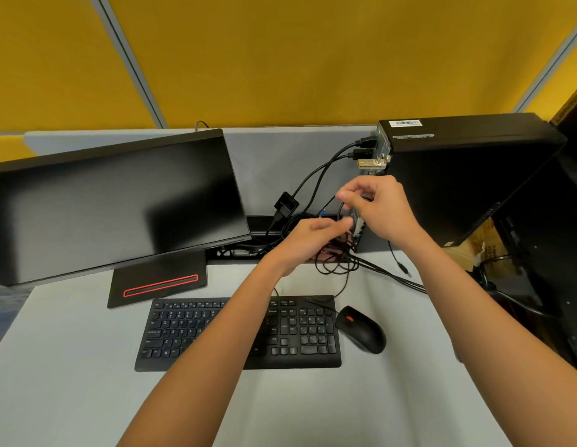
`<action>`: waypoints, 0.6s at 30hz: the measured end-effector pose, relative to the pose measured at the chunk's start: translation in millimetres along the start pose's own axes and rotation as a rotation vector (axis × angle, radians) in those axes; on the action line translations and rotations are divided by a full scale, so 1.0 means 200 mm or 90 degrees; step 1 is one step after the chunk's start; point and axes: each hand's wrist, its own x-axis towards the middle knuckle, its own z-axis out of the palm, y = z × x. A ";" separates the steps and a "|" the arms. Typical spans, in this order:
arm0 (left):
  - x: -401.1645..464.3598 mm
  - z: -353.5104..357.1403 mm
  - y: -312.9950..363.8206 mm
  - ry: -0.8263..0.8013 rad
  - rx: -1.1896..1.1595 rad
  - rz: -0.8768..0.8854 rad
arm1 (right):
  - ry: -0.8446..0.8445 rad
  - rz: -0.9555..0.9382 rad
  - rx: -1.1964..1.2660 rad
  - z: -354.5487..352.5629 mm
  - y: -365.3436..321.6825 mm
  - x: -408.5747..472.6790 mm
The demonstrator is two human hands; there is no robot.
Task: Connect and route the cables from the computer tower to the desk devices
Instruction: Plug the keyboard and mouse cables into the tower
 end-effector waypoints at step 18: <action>-0.02 -0.01 -0.26 0.119 -0.050 -0.013 | 0.168 0.065 0.078 -0.02 0.02 0.02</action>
